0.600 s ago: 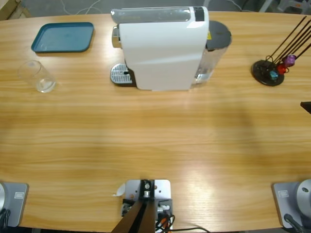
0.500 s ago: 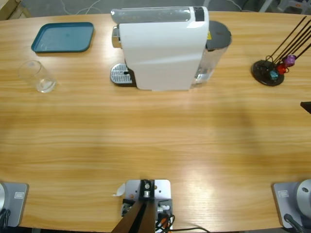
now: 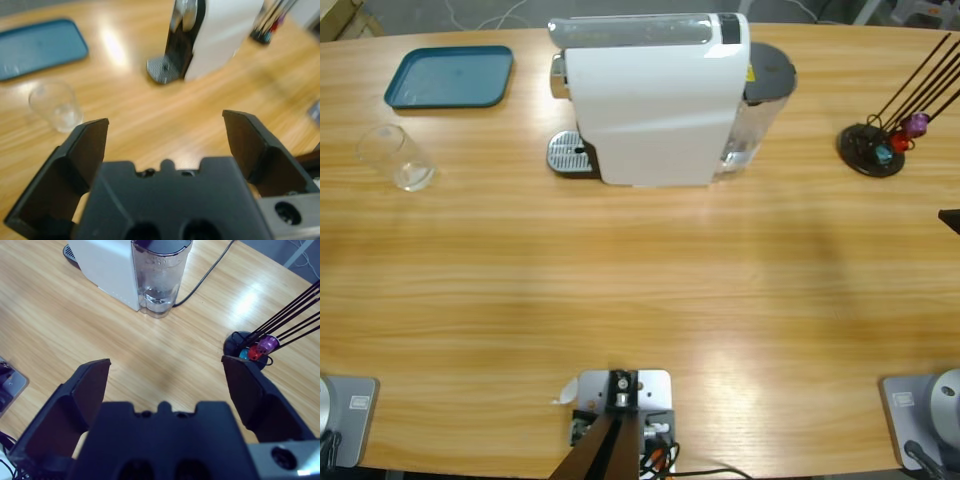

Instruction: Pour coffee

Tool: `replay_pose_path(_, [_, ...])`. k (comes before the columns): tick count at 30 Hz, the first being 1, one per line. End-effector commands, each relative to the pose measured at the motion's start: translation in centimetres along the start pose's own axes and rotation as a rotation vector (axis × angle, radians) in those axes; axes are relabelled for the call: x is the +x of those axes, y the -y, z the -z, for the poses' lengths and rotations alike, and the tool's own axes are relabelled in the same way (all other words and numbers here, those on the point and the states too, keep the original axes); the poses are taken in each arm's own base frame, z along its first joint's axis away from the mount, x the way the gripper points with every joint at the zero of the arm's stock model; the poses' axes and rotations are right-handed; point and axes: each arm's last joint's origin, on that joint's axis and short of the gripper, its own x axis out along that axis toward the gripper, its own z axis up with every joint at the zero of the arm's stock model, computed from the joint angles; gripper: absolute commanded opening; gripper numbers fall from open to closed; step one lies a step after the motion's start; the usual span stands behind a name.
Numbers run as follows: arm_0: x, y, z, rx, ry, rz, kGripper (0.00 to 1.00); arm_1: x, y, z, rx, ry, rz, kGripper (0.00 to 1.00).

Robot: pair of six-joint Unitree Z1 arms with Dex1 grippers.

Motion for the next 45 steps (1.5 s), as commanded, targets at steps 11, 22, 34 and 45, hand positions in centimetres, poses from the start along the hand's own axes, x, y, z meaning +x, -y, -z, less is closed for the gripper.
replay_pose_path(11, [20.0, 2.6, -15.9, -0.428, -0.201, 0.225, 0.991, 0.0, 0.0, 0.9, -0.014, -0.002, -0.009, 1.0])
replay_pose_path(22, [28.9, 2.0, -14.6, -0.538, -0.328, 0.174, 0.926, 0.4, -0.1, 0.6, -0.018, -0.018, -0.011, 1.0])
replay_pose_path(34, [30.7, 2.2, -14.2, -0.552, -0.333, 0.18, 0.531, 0.4, -0.1, 0.6, -0.018, -0.017, -0.011, 1.0])
replay_pose_path(45, [29.1, 1.9, -11.8, -0.575, -0.384, 0.145, 0.536, 0.3, -0.1, 0.6, -0.018, -0.016, -0.011, 1.0])
